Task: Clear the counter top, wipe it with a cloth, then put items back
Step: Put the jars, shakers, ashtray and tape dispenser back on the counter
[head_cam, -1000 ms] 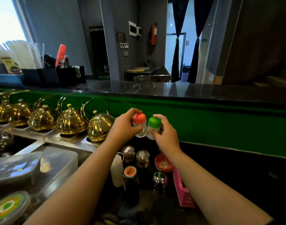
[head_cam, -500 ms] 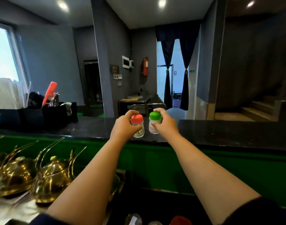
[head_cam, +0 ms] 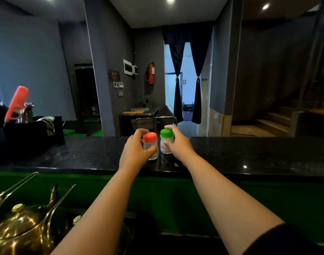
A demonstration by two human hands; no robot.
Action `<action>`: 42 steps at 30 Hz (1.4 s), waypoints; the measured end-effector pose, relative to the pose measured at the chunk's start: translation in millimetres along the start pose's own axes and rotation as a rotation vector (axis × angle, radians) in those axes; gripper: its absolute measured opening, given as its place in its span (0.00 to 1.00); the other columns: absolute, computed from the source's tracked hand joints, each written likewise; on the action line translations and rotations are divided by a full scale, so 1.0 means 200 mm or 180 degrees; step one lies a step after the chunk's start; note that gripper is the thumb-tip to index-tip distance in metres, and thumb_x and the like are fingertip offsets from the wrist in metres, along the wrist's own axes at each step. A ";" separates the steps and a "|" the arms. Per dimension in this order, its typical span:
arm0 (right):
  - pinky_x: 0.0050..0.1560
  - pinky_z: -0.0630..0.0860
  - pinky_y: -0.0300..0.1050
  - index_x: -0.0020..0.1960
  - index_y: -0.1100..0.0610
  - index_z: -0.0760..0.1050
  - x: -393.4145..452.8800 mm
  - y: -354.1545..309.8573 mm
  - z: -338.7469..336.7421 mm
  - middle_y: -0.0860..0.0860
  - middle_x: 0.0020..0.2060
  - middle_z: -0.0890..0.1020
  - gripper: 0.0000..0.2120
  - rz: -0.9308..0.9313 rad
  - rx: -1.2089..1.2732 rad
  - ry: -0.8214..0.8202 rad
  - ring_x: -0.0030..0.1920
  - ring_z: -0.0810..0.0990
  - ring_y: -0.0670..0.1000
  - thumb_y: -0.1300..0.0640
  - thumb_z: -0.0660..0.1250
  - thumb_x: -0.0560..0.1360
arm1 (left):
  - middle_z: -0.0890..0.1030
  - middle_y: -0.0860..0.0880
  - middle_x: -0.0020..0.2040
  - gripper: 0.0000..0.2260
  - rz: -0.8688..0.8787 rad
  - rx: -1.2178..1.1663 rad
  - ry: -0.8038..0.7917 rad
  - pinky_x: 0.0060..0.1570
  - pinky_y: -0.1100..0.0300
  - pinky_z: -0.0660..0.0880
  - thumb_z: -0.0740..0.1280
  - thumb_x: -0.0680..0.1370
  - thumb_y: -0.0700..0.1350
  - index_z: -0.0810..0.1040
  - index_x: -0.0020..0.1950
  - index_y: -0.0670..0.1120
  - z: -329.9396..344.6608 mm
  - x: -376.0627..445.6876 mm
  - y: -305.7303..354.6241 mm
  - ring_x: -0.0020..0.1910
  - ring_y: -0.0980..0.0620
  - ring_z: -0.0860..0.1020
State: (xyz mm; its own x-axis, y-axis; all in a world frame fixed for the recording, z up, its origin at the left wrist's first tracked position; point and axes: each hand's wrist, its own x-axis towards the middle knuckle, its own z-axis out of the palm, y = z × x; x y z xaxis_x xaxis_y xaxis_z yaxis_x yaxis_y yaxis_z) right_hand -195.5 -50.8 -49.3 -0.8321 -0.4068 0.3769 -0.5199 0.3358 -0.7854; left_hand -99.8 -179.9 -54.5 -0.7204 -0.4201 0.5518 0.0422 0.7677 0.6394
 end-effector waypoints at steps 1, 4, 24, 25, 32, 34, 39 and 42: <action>0.50 0.73 0.46 0.70 0.40 0.63 0.00 0.00 0.00 0.56 0.60 0.76 0.29 0.0027 -0.0022 -0.0022 0.54 0.77 0.54 0.63 0.65 0.76 | 0.76 0.50 0.59 0.25 -0.0009 -0.0008 0.0014 0.47 0.58 0.73 0.73 0.71 0.47 0.69 0.65 0.55 0.00 -0.01 -0.01 0.52 0.52 0.76; 0.57 0.73 0.50 0.77 0.42 0.49 -0.03 -0.02 -0.01 0.57 0.66 0.73 0.38 0.0324 -0.0142 -0.0100 0.61 0.75 0.57 0.59 0.67 0.77 | 0.76 0.48 0.60 0.29 -0.0198 0.0001 -0.0076 0.46 0.59 0.70 0.71 0.74 0.49 0.63 0.72 0.54 0.00 -0.03 -0.01 0.50 0.54 0.74; 0.65 0.59 0.37 0.71 0.49 0.69 -1.59 0.44 -0.03 0.50 0.70 0.68 0.24 0.0012 -0.0030 -0.0782 0.72 0.64 0.49 0.56 0.68 0.76 | 0.76 0.55 0.47 0.07 -0.0518 0.0339 0.0264 0.43 0.68 0.71 0.67 0.76 0.42 0.80 0.53 0.50 -0.09 -1.71 0.07 0.44 0.60 0.75; 0.66 0.60 0.39 0.73 0.48 0.65 -1.64 0.49 -0.02 0.49 0.71 0.66 0.29 0.0178 0.0041 -0.0863 0.72 0.64 0.49 0.55 0.70 0.74 | 0.76 0.56 0.48 0.07 -0.0576 0.0277 0.0347 0.44 0.68 0.71 0.67 0.76 0.42 0.79 0.52 0.50 -0.06 -1.81 0.07 0.45 0.61 0.76; 0.71 0.63 0.48 0.77 0.50 0.52 -1.85 0.76 0.12 0.50 0.75 0.63 0.43 0.0950 0.0389 -0.1038 0.74 0.62 0.50 0.59 0.73 0.70 | 0.73 0.59 0.53 0.14 -0.1056 0.0098 0.0342 0.50 0.70 0.72 0.71 0.74 0.48 0.73 0.58 0.53 0.15 -2.30 0.03 0.54 0.61 0.74; 0.71 0.64 0.47 0.77 0.50 0.54 -1.87 0.82 0.17 0.49 0.74 0.65 0.42 0.1043 0.0386 -0.1088 0.73 0.63 0.50 0.58 0.74 0.71 | 0.72 0.60 0.57 0.20 -0.1397 0.0002 0.0256 0.51 0.74 0.70 0.72 0.73 0.52 0.70 0.63 0.55 0.21 -2.35 0.02 0.58 0.64 0.73; 0.61 0.67 0.40 0.71 0.52 0.64 -1.85 0.87 0.27 0.50 0.65 0.75 0.34 0.1104 0.0489 -0.0974 0.67 0.71 0.50 0.59 0.75 0.70 | 0.71 0.57 0.64 0.31 -0.1982 -0.0101 0.0141 0.52 0.76 0.63 0.75 0.69 0.54 0.67 0.68 0.52 0.35 -2.37 -0.02 0.63 0.62 0.69; 0.55 0.69 0.40 0.66 0.53 0.68 -1.83 0.89 0.31 0.50 0.60 0.78 0.30 0.1115 0.0473 -0.0851 0.62 0.75 0.51 0.58 0.77 0.68 | 0.72 0.54 0.64 0.32 -0.2171 -0.0125 0.0199 0.58 0.67 0.69 0.77 0.67 0.53 0.68 0.67 0.50 0.42 -2.36 -0.05 0.64 0.57 0.71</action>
State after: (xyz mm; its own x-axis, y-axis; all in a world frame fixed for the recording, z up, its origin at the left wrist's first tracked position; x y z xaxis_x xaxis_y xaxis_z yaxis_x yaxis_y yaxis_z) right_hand 29.1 104.6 -357.6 -0.8636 -0.5018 -0.0482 -0.1667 0.3745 -0.9121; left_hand 181.0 51.3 -366.2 -0.5535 -0.8315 0.0480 -0.3807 0.3039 0.8733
